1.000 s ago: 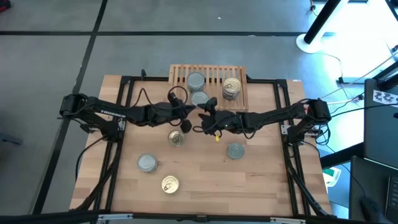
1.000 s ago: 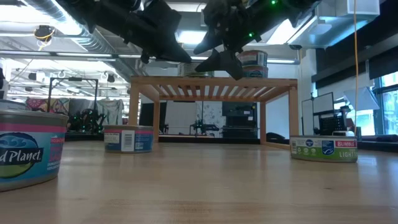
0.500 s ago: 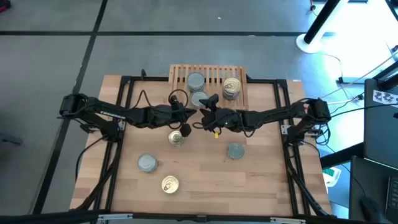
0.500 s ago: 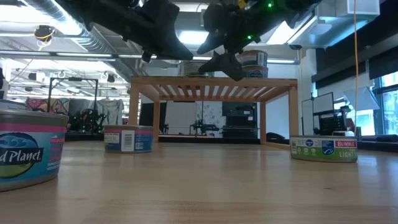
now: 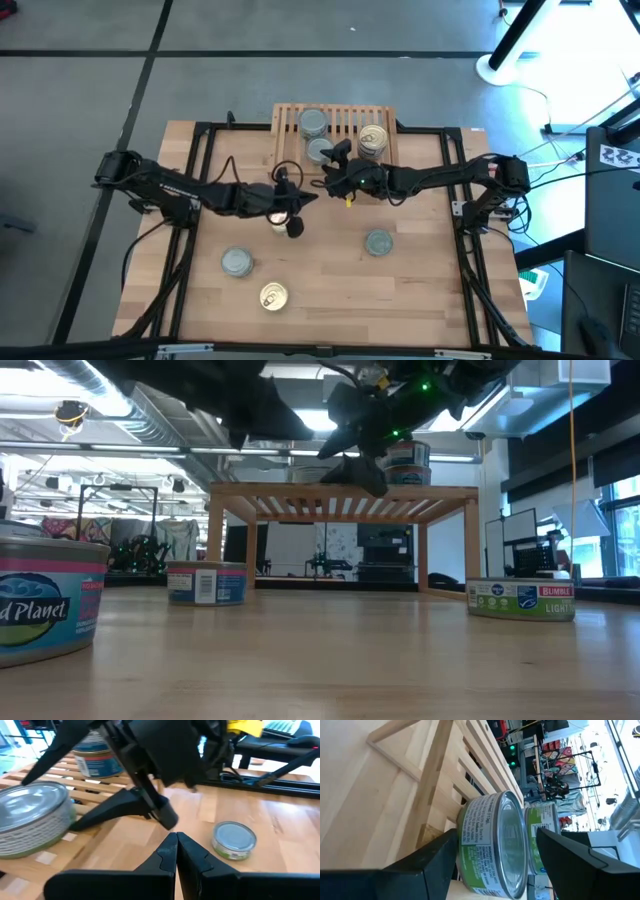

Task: Stack canned seafood by type on shelf
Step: Put the green white tuna can on the shelf aligned with the other green white tuna can, then put the blue pink tuna can on the shelf aligned with the other blue pink tuna can

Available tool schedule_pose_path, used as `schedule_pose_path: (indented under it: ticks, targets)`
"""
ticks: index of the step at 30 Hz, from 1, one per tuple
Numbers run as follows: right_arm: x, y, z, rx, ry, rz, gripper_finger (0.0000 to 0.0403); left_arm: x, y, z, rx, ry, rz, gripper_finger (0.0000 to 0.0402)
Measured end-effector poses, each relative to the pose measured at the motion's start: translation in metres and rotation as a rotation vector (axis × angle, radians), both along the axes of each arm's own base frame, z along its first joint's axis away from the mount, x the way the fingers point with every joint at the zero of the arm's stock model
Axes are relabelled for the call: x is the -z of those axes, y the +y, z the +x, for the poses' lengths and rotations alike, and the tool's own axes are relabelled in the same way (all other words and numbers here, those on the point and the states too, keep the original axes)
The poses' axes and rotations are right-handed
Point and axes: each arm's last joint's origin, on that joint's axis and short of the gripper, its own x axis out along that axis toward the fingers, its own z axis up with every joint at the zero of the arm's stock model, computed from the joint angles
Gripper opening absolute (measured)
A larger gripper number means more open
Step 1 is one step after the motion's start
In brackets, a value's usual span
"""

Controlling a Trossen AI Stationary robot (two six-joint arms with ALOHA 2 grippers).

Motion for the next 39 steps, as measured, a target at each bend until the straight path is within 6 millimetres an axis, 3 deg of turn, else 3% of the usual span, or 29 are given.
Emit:
schedule_pose_path:
  ticks: [9, 23, 29, 39]
  targets:
    - [-0.002, 0.014, 0.0, 0.017, -0.002, -0.023, 0.027, 0.0, -0.018, -0.002, 0.062, -0.001, 0.0, 0.0004]
    - [-0.008, 0.103, -0.01, -0.04, -0.012, -0.097, 0.027, -0.002, -0.059, -0.011, 0.198, -0.012, -0.028, 0.0004]
    - [-0.013, 0.138, -0.035, -0.086, 0.018, -0.003, 0.027, 0.002, -0.07, -0.015, 0.222, 0.018, -0.064, 0.0004]
    - [-0.02, 0.173, -0.089, -0.121, 0.087, 0.335, 0.027, 0.012, -0.081, -0.022, 0.23, 0.101, -0.131, 0.0004]
